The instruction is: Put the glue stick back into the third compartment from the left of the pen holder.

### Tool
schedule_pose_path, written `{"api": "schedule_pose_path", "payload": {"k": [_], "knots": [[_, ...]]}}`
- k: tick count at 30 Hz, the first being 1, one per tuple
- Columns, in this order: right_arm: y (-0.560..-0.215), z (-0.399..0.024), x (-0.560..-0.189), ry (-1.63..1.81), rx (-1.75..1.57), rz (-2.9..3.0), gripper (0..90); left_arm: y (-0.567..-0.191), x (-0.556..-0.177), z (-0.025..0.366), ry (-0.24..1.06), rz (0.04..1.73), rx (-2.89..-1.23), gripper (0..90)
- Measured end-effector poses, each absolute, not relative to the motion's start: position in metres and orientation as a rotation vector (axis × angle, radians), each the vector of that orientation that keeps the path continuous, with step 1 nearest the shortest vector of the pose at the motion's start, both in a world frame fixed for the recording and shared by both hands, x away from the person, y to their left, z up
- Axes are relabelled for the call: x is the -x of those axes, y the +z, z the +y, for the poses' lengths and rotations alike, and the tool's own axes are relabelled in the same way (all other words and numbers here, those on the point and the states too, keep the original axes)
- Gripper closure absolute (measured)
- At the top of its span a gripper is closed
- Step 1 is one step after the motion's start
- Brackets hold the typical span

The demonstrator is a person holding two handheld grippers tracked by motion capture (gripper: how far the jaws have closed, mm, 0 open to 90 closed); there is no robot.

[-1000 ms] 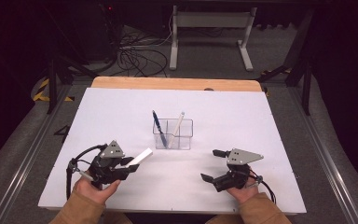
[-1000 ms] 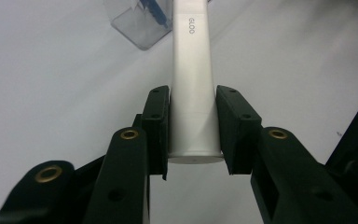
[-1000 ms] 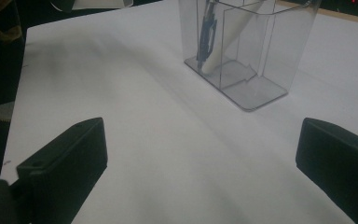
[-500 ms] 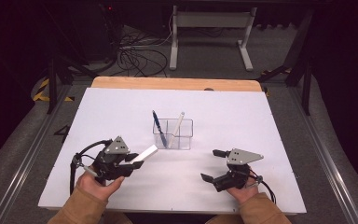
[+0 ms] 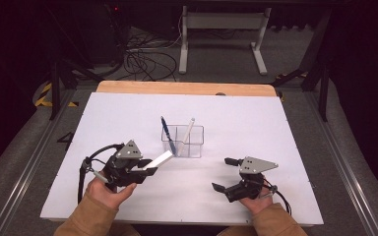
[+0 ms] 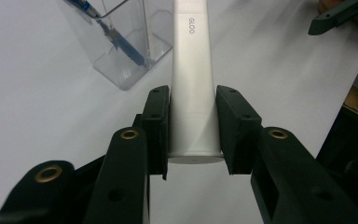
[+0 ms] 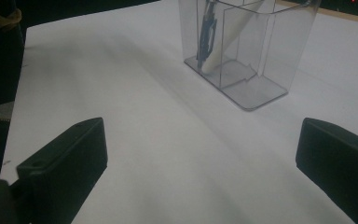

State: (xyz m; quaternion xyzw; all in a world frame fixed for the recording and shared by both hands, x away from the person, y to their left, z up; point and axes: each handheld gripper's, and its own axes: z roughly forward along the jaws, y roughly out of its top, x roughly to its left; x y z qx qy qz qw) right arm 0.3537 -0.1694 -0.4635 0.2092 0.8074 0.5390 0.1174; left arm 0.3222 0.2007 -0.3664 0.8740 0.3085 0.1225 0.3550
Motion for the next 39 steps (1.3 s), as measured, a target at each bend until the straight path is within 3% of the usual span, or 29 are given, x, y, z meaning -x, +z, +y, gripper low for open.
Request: {"api": "schedule_pose_path", "payload": {"k": [39], "knots": [[-0.464,-0.168,-0.353,1.574,-0.594,2.368,2.6,-0.336,-0.37,0.151,0.231,0.739,-2.331,67.1]]}}
